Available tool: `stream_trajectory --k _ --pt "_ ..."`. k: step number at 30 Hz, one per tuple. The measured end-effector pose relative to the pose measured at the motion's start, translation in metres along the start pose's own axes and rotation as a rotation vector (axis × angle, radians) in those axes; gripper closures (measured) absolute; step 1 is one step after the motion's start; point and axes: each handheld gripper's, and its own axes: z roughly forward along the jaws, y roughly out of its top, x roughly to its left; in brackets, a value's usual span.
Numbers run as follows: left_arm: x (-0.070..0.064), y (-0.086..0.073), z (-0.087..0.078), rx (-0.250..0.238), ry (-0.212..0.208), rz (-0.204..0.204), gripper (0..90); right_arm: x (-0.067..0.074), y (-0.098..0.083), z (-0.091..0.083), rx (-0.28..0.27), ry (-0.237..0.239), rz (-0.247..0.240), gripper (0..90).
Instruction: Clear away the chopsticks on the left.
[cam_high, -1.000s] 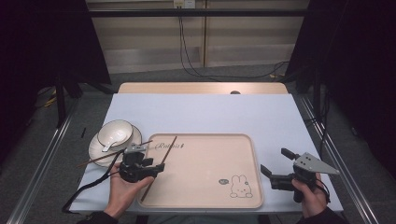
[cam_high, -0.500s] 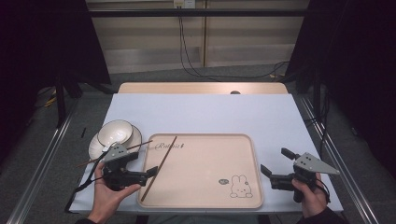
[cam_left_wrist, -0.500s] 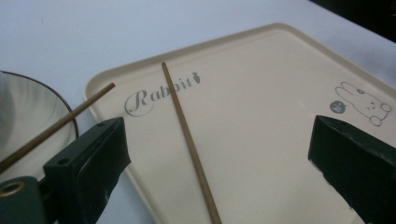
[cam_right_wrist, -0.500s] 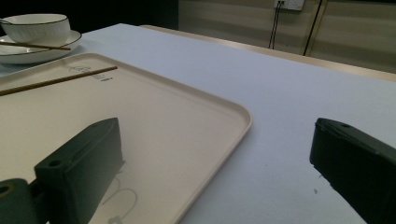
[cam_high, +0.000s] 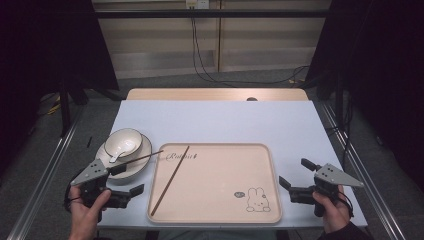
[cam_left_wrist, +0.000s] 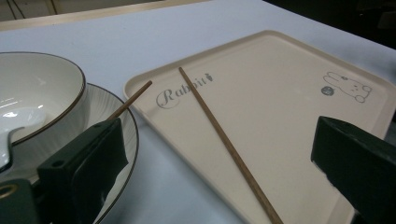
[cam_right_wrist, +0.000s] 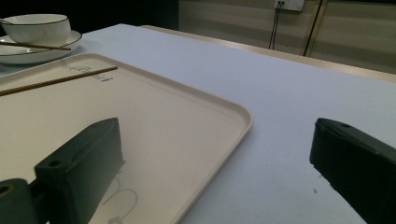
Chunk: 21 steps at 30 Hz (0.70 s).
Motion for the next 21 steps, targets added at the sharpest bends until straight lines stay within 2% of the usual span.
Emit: stream_trajectory --k 3,6,9,12,14,15,21 --pt "0.006 -0.006 -0.008 0.008 0.006 0.006 3.1 0.0 0.0 0.0 -0.001 -0.007 0.001 2.3" --pt "0.013 -0.011 -0.017 0.0 -0.017 -0.006 3.0 0.0 0.0 0.0 0.001 -0.003 0.0 2.3" --pt "0.02 -0.015 -0.024 0.026 -0.05 0.003 3.4 0.0 0.0 0.0 0.002 -0.003 0.002 2.3" --pt "0.029 -0.019 -0.029 0.028 -0.029 0.011 3.9 0.0 0.0 0.0 0.002 -0.004 0.001 2.2" --pt "0.033 -0.021 -0.031 0.022 -0.016 -0.006 4.0 0.0 0.0 0.0 0.002 -0.004 0.002 2.2" --pt "0.036 -0.021 -0.032 0.022 -0.02 -0.002 4.0 0.0 0.0 0.0 0.002 -0.004 0.002 2.2" --pt "0.049 -0.021 -0.04 0.023 0.027 0.034 4.5 0.0 0.0 0.0 0.0 -0.01 0.004 2.2"
